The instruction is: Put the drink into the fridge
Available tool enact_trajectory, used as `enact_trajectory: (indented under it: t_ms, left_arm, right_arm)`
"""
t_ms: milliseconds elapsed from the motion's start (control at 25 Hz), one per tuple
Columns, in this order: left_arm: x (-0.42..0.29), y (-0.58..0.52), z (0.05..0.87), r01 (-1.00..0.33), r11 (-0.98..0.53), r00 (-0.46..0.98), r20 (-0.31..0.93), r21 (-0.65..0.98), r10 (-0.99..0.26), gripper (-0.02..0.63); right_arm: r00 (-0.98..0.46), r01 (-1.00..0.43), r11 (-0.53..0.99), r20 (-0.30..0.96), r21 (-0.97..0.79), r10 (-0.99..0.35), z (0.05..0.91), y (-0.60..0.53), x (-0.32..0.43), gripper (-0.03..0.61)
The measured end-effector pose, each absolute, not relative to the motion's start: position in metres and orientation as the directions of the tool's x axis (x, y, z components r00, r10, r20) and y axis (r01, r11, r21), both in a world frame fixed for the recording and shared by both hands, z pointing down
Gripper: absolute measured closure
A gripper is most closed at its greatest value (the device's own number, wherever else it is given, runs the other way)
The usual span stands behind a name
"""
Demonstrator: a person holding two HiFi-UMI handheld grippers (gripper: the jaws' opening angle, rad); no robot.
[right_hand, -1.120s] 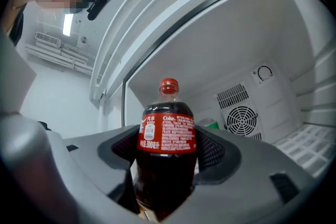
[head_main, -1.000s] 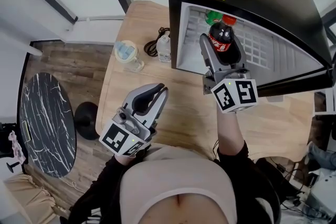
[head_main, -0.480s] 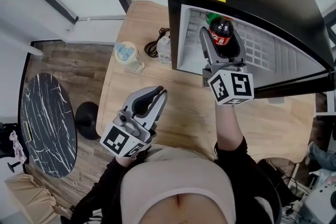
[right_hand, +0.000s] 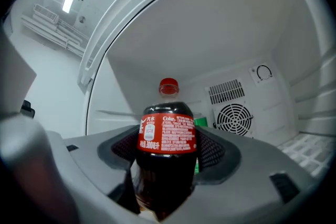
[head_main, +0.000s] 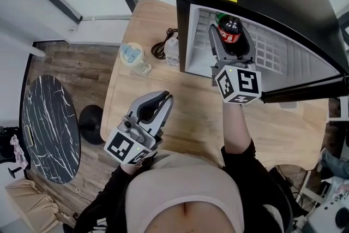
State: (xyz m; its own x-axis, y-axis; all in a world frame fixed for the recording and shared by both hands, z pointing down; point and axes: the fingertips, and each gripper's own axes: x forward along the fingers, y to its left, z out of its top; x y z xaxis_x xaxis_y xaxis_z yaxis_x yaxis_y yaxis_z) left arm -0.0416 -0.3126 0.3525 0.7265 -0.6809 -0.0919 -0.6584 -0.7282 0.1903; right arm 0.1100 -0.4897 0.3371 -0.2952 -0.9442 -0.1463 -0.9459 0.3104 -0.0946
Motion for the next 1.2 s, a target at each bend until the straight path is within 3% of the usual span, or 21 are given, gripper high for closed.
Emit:
enact_trajectory:
  t_ms: [440, 1200]
  left_arm:
    - [-0.042, -0.314, 0.352, -0.657, -0.729, 0.727, -0.095, 0.191, -0.680, 0.572]
    - [-0.039, -0.312, 0.348, -0.646, -0.740, 0.735, -0.108, 0.185, -0.669, 0.572]
  right_arm:
    - [-0.280, -0.960, 0.275, -0.095, 0.060, -0.955, 0.347, -0.496, 0.098, 0.250]
    - [-0.250, -0.968, 0.246, -0.102, 0.051, -0.963, 0.347, -0.483, 0.103, 0.250]
